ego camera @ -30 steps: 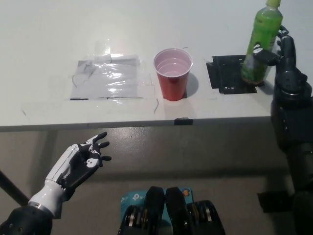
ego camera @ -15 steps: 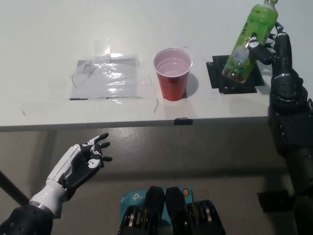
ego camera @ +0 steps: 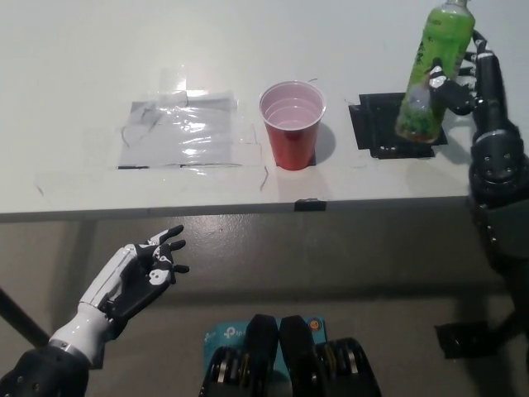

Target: The robot uses its right hand to pick up a bottle kept in the middle of the desk and tilt it into a cup kept next to it to pour water out

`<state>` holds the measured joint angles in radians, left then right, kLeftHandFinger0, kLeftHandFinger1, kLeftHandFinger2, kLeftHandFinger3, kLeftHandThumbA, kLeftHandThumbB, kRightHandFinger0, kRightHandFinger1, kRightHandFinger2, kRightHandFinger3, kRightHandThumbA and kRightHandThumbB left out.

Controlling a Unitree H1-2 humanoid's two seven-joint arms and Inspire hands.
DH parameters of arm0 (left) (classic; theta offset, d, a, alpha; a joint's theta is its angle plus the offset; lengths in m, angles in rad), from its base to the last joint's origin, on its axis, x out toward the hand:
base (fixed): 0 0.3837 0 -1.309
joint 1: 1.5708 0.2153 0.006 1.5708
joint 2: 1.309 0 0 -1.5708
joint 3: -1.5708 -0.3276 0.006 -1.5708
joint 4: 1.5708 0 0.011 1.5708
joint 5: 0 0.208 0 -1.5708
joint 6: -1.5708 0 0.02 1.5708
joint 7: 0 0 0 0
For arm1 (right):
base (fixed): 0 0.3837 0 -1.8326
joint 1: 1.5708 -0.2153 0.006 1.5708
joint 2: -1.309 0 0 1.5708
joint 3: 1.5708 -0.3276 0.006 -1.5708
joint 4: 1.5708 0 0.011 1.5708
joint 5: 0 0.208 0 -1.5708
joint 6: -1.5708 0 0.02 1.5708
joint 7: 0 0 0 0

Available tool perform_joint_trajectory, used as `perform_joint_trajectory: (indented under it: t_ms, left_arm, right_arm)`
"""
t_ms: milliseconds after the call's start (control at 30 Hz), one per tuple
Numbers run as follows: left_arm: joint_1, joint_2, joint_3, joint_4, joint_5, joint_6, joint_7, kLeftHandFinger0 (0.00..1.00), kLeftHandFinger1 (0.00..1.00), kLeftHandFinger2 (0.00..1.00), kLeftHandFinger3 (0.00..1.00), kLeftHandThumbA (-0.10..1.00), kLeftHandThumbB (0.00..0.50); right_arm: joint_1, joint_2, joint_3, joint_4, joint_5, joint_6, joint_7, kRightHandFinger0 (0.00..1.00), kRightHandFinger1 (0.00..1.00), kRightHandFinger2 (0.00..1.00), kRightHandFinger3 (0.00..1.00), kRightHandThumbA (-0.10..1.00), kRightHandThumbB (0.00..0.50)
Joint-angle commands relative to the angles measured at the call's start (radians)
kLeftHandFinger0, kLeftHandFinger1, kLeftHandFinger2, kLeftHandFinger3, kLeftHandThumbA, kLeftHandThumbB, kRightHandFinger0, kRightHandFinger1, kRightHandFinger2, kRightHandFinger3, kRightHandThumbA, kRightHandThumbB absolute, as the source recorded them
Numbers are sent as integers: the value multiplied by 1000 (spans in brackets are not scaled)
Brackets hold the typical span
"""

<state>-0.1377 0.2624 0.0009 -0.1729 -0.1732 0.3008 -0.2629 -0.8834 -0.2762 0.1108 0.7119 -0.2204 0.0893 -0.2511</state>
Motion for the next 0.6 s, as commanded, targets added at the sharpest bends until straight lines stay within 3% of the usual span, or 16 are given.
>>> perform_joint_trajectory:
  t_ms: [0, 100, 167, 200, 233, 367, 467, 567]
  left_arm:
    - [-18, 31, -2, -36, 13, -25, -15, 774, 947, 1000, 1000, 571, 190]
    - [-19, 30, -2, -39, 11, -18, -14, 773, 944, 1000, 1000, 577, 196]
    - [-22, 39, 5, -43, 6, -8, -17, 772, 943, 1000, 1000, 566, 196]
    - [-22, 40, 5, -44, 6, -7, -17, 772, 943, 1000, 1000, 565, 196]
    - [-22, 41, 6, -42, 3, -8, -20, 774, 947, 1000, 1000, 563, 189]
    - [-23, 42, 5, -36, -2, -10, -24, 777, 952, 1000, 1000, 553, 185]
    - [-19, 44, 2, -45, 4, 3, -20, 770, 951, 1000, 1000, 552, 176]
    - [-17, 46, 1, -44, 4, -1, -22, 769, 951, 1000, 1000, 544, 168]
  right_arm:
    - [-42, -124, 121, -114, -197, -93, 31, 0, 0, 178, 245, -100, 0]
    - [-36, -194, 199, -162, -259, -112, 62, 0, 3, 194, 266, -100, 1]
    - [-36, -241, 265, -180, -326, -172, 49, 0, 0, 186, 351, -100, 39]
    - [-37, -244, 271, -181, -326, -172, 47, 0, 0, 185, 354, -100, 39]
    - [-37, -255, 285, -187, -334, -183, 44, 0, 0, 182, 367, -100, 76]
    - [-40, -288, 331, -200, -376, -210, 37, 0, 8, 180, 387, -100, 105]
    - [-38, -282, 347, -209, -403, -215, 19, 0, 0, 115, 352, -100, 95]
    - [-35, -265, 345, -218, -412, -196, 40, 0, 0, 112, 350, -100, 73]
